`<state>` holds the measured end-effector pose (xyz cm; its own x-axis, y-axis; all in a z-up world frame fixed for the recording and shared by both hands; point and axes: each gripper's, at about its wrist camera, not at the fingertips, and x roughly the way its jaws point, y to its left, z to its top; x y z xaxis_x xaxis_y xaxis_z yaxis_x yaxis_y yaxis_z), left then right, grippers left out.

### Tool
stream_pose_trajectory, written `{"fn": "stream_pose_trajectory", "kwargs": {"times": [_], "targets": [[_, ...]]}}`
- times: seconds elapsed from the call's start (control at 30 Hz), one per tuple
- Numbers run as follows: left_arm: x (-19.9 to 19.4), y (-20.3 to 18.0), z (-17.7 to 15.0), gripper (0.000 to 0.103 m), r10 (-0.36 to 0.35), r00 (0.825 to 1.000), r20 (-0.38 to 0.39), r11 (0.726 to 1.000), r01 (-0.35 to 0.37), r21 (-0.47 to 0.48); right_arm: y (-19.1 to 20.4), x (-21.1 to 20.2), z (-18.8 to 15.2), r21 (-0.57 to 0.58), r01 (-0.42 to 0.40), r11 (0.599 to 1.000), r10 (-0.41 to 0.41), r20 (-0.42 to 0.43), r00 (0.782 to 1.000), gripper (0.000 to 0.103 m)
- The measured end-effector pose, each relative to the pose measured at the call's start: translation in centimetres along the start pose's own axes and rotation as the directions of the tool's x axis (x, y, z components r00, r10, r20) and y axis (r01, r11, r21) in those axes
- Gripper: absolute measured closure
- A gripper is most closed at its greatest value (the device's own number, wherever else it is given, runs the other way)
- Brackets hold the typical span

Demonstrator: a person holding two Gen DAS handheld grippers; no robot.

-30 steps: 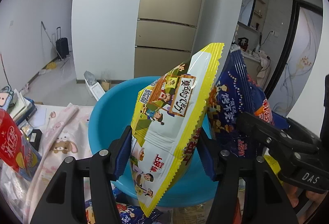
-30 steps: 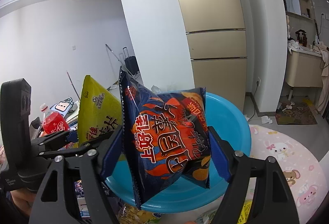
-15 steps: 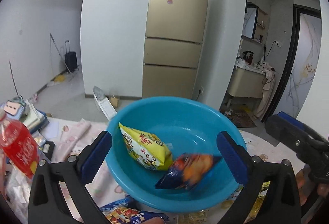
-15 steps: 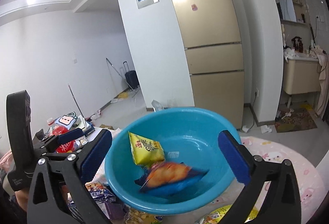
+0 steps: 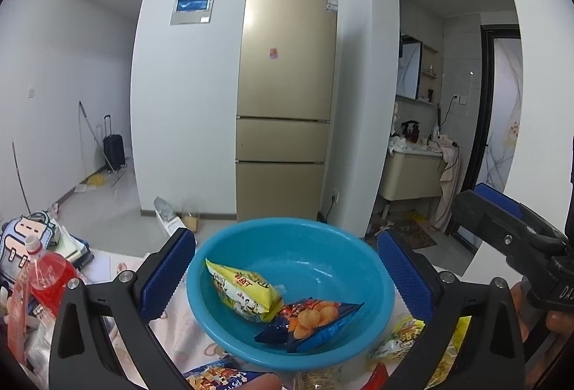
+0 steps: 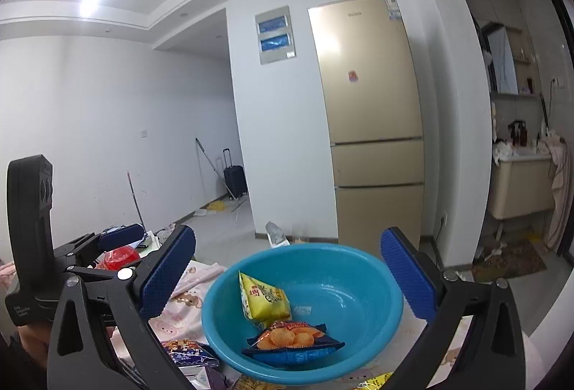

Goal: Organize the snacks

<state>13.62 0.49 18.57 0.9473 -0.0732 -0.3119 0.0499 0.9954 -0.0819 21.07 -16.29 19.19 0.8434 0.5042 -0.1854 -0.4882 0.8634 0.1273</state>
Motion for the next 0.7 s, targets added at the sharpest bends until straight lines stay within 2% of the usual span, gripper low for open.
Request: {"fn": "stream_pose_trajectory", "kwargs": {"times": [0.4,0.5,0.7], "targets": [[-4.5,-0.9,1.2,0.0,-0.025,0.998,0.061,0.999,0.024,0.021,1.5,-3.4,0.8,-0.041,-0.004,0.999,0.006,0.053,0.999,0.0],[-5.8,-0.8,0.6,0.0,-0.029,0.998,0.055,0.999,0.027,0.034,1.3,-4.4,0.3,-0.053,0.004,0.999,-0.001,0.044,0.999,0.0],[-7.8,0.1,-1.3,0.0,0.007,0.999,0.041,0.999,-0.008,0.038,0.7,-6.2,-1.9,-0.062,0.007,0.998,-0.006,0.025,1.0,0.0]]}}
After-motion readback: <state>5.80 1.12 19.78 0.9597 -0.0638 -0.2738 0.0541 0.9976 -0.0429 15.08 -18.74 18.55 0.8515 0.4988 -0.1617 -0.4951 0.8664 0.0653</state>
